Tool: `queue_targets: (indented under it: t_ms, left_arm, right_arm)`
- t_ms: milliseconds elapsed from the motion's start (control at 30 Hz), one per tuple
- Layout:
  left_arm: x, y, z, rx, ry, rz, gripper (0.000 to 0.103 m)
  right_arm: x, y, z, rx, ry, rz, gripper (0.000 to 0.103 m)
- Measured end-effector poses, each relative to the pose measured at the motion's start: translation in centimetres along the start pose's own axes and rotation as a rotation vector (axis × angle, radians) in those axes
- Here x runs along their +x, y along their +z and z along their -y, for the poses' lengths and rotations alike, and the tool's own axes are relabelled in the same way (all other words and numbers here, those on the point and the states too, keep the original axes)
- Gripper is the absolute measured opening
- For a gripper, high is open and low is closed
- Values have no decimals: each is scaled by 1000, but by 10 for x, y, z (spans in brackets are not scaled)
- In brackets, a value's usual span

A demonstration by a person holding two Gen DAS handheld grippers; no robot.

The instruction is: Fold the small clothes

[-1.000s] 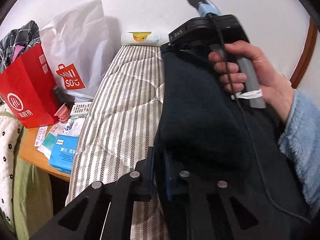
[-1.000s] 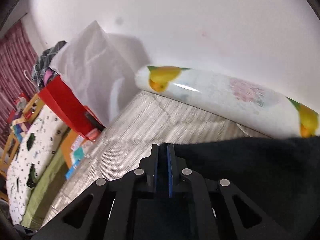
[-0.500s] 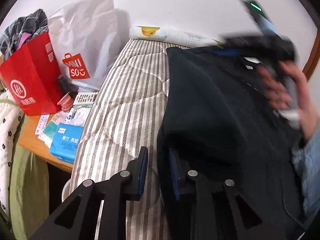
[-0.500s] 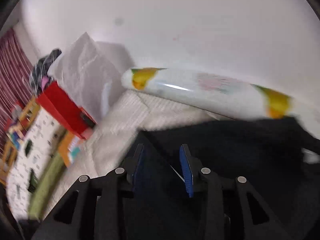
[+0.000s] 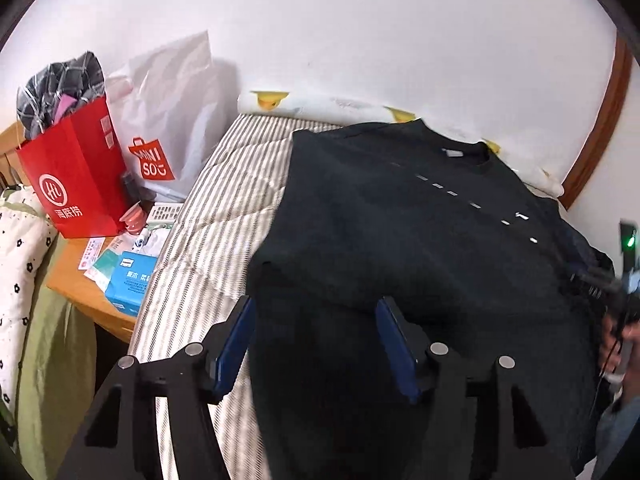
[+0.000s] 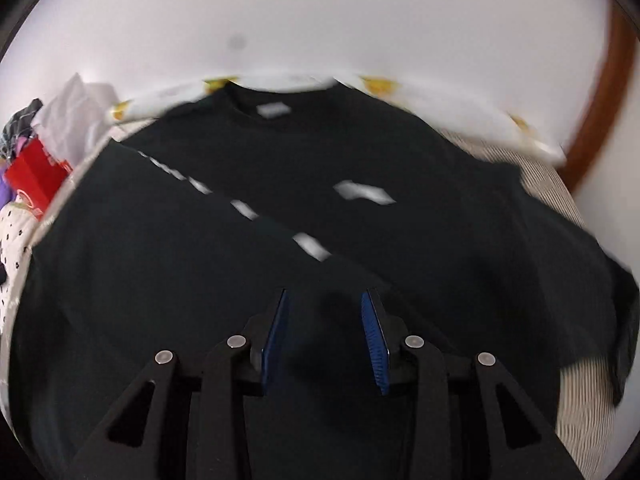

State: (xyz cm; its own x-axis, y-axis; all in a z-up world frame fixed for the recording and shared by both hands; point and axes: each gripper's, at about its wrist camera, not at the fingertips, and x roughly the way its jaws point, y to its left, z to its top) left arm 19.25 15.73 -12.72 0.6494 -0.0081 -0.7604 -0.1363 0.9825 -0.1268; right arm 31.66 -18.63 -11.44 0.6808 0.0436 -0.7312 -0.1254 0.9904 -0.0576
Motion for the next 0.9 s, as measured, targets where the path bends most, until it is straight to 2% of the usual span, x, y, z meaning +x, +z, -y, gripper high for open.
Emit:
queue_targets:
  t_ms: [100, 167, 267, 367, 400, 433, 500, 633, 767, 900]
  left_arm:
    - [-8, -2, 13, -2, -10, -7, 61]
    - [-13, -4, 23, 2, -6, -6, 61]
    - [-17, -6, 38, 0, -16, -10, 61]
    - [-18, -6, 51, 9, -36, -19, 62]
    - [-18, -6, 56, 14, -36, -19, 62]
    - [-17, -5, 61, 20, -35, -19, 62]
    - [-16, -5, 71, 23, -38, -19, 63]
    - [-7, -5, 90, 24, -54, -35, 64]
    - [6, -9, 109, 40, -49, -62, 64]
    - [16, -13, 123, 60, -37, -83, 64]
  right_arm:
    - [8, -22, 23, 1, -19, -35, 38]
    - [5, -29, 26, 2, -11, 0, 42]
    - [-4, -31, 34, 33, -10, -4, 43]
    - [-36, -36, 51, 54, -14, 58, 44]
    - [-47, -37, 59, 64, -25, 77, 50]
    - [-59, -41, 70, 78, -49, 95, 58]
    - [-80, -49, 102, 114, -133, 128, 65]
    - [-96, -80, 189, 219, -355, 124, 69]
    - [-85, -106, 256, 323, -427, 55, 69]
    - [-71, -122, 287, 339, -449, 15, 69]
